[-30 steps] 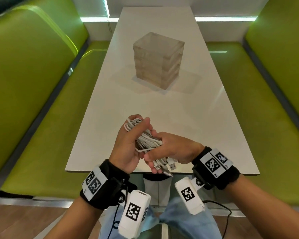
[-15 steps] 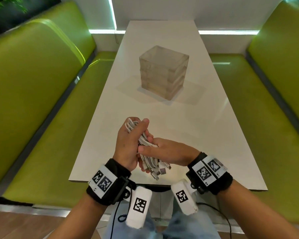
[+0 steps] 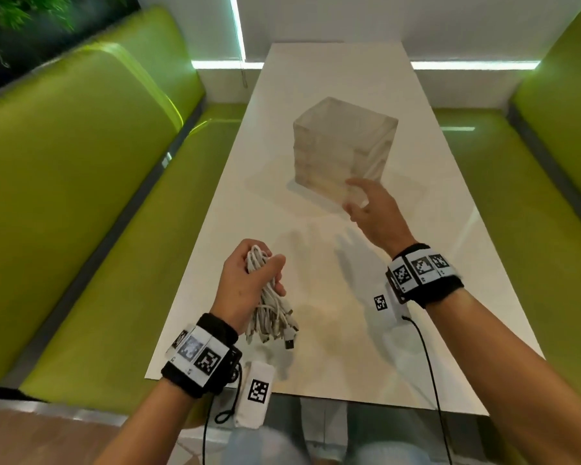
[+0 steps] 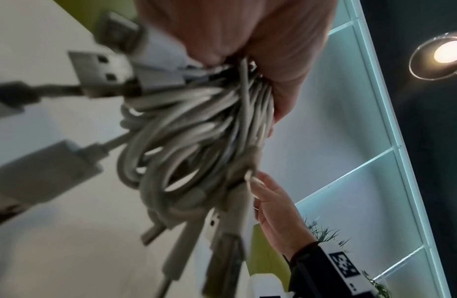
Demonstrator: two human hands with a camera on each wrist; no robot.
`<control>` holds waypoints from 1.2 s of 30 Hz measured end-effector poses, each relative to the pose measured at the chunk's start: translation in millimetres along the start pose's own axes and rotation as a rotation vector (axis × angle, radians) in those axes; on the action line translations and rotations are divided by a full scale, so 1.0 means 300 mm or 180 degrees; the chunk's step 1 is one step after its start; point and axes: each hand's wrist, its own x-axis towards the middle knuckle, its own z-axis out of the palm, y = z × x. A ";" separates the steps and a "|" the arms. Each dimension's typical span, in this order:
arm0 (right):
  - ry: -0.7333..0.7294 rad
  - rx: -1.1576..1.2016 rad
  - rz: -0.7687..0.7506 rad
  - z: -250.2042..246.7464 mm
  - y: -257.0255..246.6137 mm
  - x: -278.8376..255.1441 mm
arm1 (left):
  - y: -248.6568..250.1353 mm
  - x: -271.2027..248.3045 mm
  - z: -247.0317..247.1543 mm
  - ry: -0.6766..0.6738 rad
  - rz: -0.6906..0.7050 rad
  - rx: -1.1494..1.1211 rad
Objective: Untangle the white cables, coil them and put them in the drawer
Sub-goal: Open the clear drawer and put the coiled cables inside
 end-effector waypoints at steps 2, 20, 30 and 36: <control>0.0308 -0.0144 -0.0139 -0.035 0.002 0.034 | 0.005 0.001 -0.016 -0.0015 0.0002 0.0053; 0.0564 0.0407 -0.0033 -0.238 0.024 -0.021 | 0.031 0.011 0.014 -0.0097 0.0176 0.0114; -0.1084 0.0188 -0.0063 -0.295 -0.096 -0.308 | 0.054 -0.067 0.093 -0.0531 0.0531 0.0731; -0.0807 0.0071 -0.0274 -0.290 -0.128 -0.354 | 0.068 -0.088 0.093 -0.0809 0.0501 0.1113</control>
